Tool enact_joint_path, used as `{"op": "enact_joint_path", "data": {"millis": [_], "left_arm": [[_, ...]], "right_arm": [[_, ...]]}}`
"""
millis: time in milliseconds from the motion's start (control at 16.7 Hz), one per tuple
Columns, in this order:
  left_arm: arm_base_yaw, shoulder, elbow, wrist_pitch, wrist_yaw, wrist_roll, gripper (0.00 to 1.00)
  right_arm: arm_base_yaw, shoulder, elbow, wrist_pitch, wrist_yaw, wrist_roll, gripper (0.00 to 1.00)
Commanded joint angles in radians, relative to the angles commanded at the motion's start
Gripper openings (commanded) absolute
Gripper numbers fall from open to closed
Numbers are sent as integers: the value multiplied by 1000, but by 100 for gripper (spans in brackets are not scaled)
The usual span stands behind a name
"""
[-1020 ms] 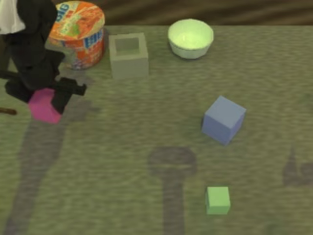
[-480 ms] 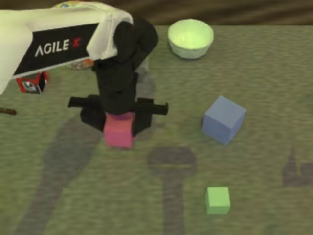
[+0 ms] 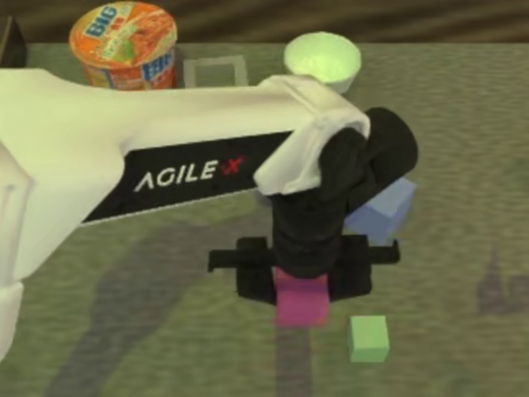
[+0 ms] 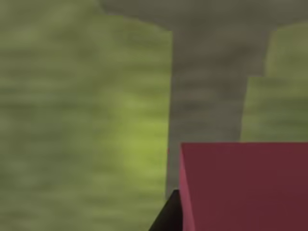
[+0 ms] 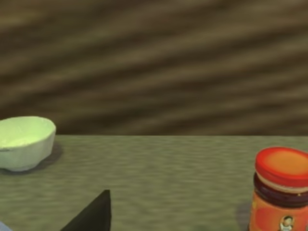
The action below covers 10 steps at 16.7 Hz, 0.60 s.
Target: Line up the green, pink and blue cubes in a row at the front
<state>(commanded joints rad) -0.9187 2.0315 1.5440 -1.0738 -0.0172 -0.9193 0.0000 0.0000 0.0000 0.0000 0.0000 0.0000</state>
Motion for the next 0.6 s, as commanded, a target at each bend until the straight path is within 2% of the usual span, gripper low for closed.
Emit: {"op": "enact_joint_path", "data": {"millis": [120,420,600], "left_arm": [[-25,-7,-4,1,-1,-26,0],[-22,-2,-3,4,-1,-23,0],[-24,22,-48,72,1,-19,0]], "right_arm": [[0,0,0,0,0,0,100],[0,0,0,0,0,0,100],[0,0,0,0,0,0,100]]}}
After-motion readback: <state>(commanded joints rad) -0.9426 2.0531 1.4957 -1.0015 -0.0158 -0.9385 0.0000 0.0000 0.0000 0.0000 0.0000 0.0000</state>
